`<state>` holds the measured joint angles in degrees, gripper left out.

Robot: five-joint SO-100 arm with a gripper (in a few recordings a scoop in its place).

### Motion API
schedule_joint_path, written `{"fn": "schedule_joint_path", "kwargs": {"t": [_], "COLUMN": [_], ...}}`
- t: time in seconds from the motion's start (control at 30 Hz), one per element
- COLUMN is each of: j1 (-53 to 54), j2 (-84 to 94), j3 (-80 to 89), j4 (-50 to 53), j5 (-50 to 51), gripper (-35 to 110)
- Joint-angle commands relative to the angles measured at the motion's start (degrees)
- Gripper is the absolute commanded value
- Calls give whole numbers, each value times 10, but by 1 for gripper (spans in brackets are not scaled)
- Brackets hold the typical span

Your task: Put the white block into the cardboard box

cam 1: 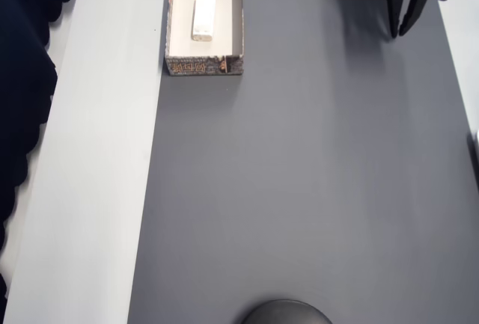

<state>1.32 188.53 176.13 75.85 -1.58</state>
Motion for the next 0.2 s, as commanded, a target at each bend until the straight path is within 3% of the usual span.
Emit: {"fn": "schedule_joint_path", "kwargs": {"t": [0.0, 0.17], "j1": [-10, -10], "j2": [20, 20], "j3": [11, 11], "j4": [4, 4], "j5": [-4, -4], "gripper": [-2, -2]}}
